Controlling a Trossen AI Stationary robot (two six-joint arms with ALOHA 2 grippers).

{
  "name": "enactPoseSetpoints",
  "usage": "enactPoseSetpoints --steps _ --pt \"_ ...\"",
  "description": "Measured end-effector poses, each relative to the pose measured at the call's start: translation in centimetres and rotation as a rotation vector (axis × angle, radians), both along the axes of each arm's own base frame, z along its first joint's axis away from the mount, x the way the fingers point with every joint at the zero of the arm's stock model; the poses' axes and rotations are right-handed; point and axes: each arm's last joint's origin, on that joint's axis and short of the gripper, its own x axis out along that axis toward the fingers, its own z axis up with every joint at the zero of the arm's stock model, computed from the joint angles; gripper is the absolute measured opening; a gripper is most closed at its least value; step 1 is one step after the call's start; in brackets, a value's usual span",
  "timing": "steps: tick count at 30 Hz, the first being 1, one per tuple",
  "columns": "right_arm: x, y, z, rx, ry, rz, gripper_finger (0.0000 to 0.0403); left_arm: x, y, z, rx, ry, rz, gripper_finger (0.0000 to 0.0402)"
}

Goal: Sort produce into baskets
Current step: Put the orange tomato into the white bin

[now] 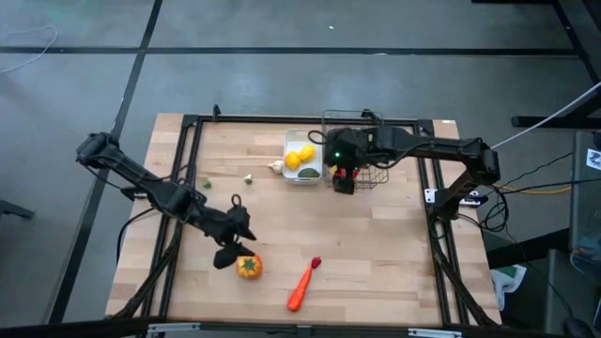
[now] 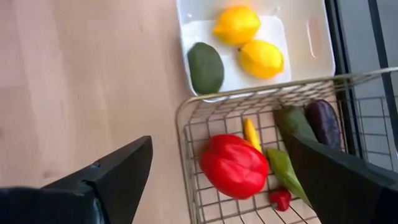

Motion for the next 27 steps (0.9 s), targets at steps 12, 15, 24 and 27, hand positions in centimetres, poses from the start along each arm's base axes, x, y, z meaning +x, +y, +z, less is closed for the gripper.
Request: enactPoseSetpoints --steps 12,15,24,27 --pt "0.8 1.7 0.3 -0.004 -0.077 0.056 0.0372 -0.1 -0.8 -1.0 0.011 0.072 -0.010 0.0244" --pt "1.1 1.7 0.4 -0.004 -0.102 0.056 0.0372 -0.4 -1.0 -1.3 0.013 0.100 -0.010 0.0244" --pt "1.7 1.6 0.9 -0.011 -0.183 0.055 0.0372 -1.1 -1.9 -1.6 0.074 0.112 -0.013 0.0264" --pt "1.8 1.6 0.9 -0.013 -0.198 0.056 0.0372 -1.5 -2.3 -1.7 0.099 0.119 -0.050 0.0305"
